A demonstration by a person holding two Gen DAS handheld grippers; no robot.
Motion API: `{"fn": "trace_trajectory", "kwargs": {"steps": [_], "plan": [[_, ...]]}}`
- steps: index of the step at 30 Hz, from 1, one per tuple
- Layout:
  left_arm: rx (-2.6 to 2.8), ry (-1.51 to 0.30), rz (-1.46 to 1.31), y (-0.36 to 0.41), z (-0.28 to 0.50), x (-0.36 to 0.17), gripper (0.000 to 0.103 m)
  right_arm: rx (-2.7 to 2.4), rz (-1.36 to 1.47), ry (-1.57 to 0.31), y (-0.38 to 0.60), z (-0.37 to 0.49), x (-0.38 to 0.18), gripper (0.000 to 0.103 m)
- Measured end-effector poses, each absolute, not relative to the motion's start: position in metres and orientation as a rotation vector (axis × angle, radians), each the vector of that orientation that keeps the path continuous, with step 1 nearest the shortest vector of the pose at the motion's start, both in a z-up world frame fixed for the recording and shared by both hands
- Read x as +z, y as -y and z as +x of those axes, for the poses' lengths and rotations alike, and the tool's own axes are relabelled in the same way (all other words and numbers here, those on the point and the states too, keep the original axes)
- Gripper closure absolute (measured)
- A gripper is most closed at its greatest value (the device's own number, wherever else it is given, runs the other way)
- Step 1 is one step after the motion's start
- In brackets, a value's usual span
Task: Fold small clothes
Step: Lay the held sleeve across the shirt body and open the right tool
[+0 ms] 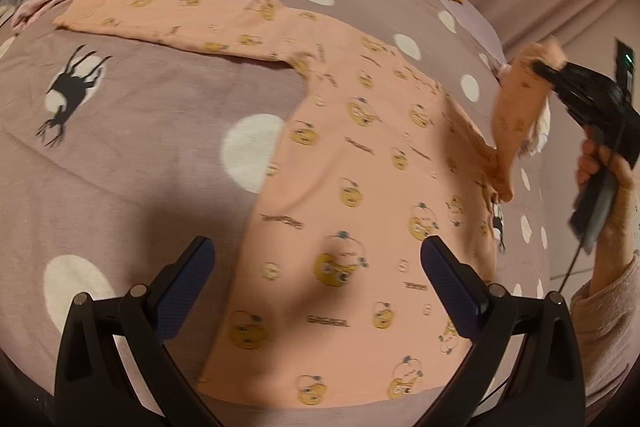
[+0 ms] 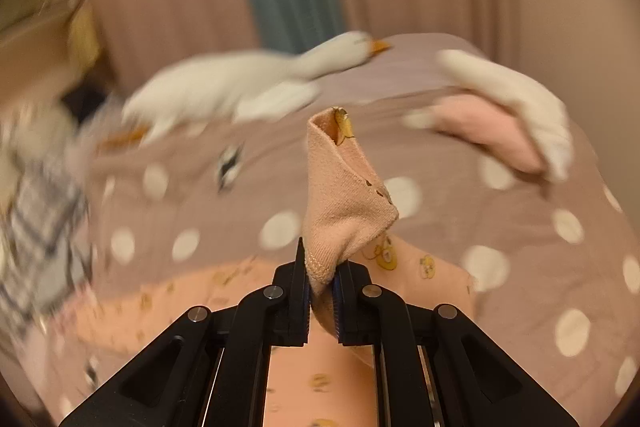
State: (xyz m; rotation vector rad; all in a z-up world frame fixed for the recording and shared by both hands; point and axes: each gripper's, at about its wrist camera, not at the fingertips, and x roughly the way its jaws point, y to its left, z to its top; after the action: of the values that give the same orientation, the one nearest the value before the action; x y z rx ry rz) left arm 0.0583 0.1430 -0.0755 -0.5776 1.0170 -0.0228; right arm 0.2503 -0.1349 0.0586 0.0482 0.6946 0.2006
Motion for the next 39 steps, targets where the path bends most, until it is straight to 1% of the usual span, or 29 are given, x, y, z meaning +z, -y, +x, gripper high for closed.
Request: {"fn": "trace_trajectory", "kwargs": {"steps": [5, 7, 10, 11, 12, 13, 14, 15, 17, 19, 20, 21, 23, 25, 27, 28, 29, 30, 31, 32, 33, 37, 39], "plan": [[0.016, -1.025, -0.591, -0.158, 0.056, -0.081, 0.000, 0.267, -0.165, -0.746, 0.041, 0.249, 0.011, 0.092], [0.025, -1.024, -0.596, -0.163, 0.055, -0.081, 0.000, 0.252, -0.286, -0.761, 0.009, 0.245, -0.016, 0.092], [0.042, -1.019, -0.599, -0.170, 0.052, -0.082, 0.000, 0.258, -0.421, -0.814, -0.021, 0.244, -0.053, 0.092], [0.046, -1.019, -0.601, -0.172, 0.051, -0.082, 0.000, 0.272, -0.447, -0.840, -0.023, 0.242, -0.060, 0.087], [0.052, -1.019, -0.603, -0.174, 0.051, -0.083, 0.000, 0.289, -0.478, -0.867, -0.027, 0.240, -0.069, 0.075], [0.059, -1.020, -0.609, -0.177, 0.051, -0.084, 0.000, 0.307, -0.500, -0.881, -0.030, 0.238, -0.074, 0.066], [0.063, -1.020, -0.615, -0.180, 0.051, -0.085, 0.000, 0.335, -0.515, -0.878, -0.032, 0.233, -0.075, 0.053], [0.067, -1.019, -0.625, -0.182, 0.051, -0.086, 0.000, 0.356, -0.520, -0.867, -0.031, 0.228, -0.073, 0.048], [0.070, -1.015, -0.635, -0.185, 0.051, -0.087, 0.000, 0.451, -0.504, -0.836, -0.025, 0.217, -0.058, 0.048], [0.071, -1.011, -0.637, -0.186, 0.051, -0.087, 0.000, 0.540, -0.407, -0.823, -0.011, 0.214, -0.038, 0.047], [0.067, -1.008, -0.638, -0.185, 0.051, -0.086, 0.000, 0.578, -0.336, -0.820, -0.001, 0.214, -0.027, 0.045], [0.062, -1.004, -0.638, -0.184, 0.052, -0.085, 0.000, 0.604, -0.261, -0.815, 0.011, 0.217, -0.018, 0.039], [0.052, -1.001, -0.636, -0.183, 0.053, -0.085, 0.000, 0.602, -0.094, -0.801, 0.041, 0.225, -0.007, 0.035], [0.038, -1.000, -0.631, -0.181, 0.055, -0.086, 0.000, 0.552, 0.050, -0.833, 0.067, 0.240, -0.010, 0.035], [0.030, -0.999, -0.621, -0.179, 0.056, -0.086, 0.000, 0.471, 0.109, -0.889, 0.077, 0.250, -0.026, 0.036], [0.029, -0.999, -0.615, -0.179, 0.057, -0.086, 0.000, 0.445, 0.111, -0.913, 0.077, 0.253, -0.035, 0.044], [0.029, -0.998, -0.612, -0.180, 0.056, -0.087, 0.000, 0.442, 0.104, -0.930, 0.074, 0.254, -0.043, 0.056], [0.032, -0.996, -0.611, -0.182, 0.056, -0.087, 0.000, 0.443, 0.088, -0.943, 0.067, 0.253, -0.052, 0.063], [0.036, -0.995, -0.615, -0.185, 0.055, -0.088, 0.000, 0.446, 0.068, -0.946, 0.059, 0.253, -0.057, 0.066], [0.041, -0.994, -0.623, -0.188, 0.054, -0.089, 0.000, 0.454, 0.043, -0.943, 0.048, 0.253, -0.062, 0.076], [0.046, -0.993, -0.632, -0.191, 0.053, -0.090, 0.000, 0.464, 0.023, -0.938, 0.036, 0.250, -0.066, 0.080], [0.076, -0.985, -0.677, -0.206, 0.049, -0.094, 0.001, 0.496, -0.012, -0.879, -0.008, 0.251, -0.076, 0.080], [0.089, -0.979, -0.696, -0.214, 0.046, -0.094, 0.000, 0.511, -0.030, -0.921, -0.021, 0.254, -0.093, 0.080]]}}
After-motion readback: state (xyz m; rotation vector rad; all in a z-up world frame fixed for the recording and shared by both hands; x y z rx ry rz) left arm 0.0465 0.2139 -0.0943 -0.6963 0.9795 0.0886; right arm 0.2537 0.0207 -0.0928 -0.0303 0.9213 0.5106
